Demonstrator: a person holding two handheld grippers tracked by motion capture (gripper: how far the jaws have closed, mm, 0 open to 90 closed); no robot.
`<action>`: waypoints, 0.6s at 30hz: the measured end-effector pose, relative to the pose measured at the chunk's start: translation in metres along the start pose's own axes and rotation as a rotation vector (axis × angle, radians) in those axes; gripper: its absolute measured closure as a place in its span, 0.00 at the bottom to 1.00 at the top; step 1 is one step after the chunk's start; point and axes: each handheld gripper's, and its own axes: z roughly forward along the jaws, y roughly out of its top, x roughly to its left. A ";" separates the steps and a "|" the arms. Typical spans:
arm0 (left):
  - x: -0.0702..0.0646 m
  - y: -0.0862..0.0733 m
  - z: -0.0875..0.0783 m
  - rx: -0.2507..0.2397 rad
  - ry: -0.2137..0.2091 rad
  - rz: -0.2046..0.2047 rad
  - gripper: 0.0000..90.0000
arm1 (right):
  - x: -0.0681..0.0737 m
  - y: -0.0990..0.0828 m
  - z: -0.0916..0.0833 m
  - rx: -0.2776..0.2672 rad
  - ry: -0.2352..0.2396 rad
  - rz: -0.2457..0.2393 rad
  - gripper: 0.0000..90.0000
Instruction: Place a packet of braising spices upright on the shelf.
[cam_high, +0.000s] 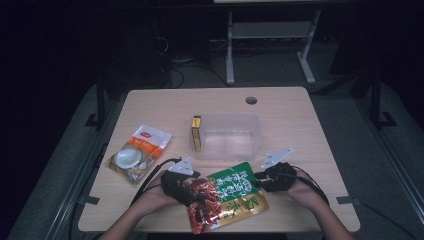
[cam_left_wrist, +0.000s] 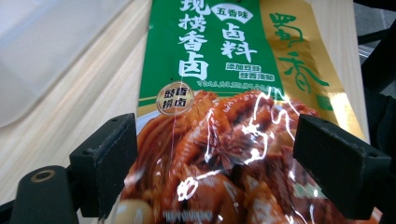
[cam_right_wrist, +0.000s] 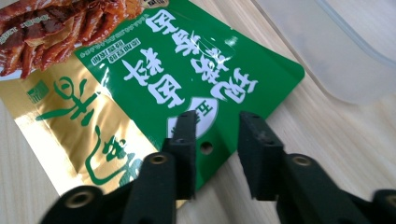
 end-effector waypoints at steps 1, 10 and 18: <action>0.003 0.003 0.006 0.014 -0.005 0.000 0.15 | -0.001 -0.001 -0.002 -0.011 0.004 0.015 0.64; 0.006 0.003 0.020 0.054 0.020 0.017 0.15 | -0.001 -0.003 -0.003 -0.020 -0.004 0.035 0.39; 0.001 0.003 0.018 0.073 0.041 0.051 0.24 | -0.004 -0.007 0.001 0.004 0.009 0.059 0.34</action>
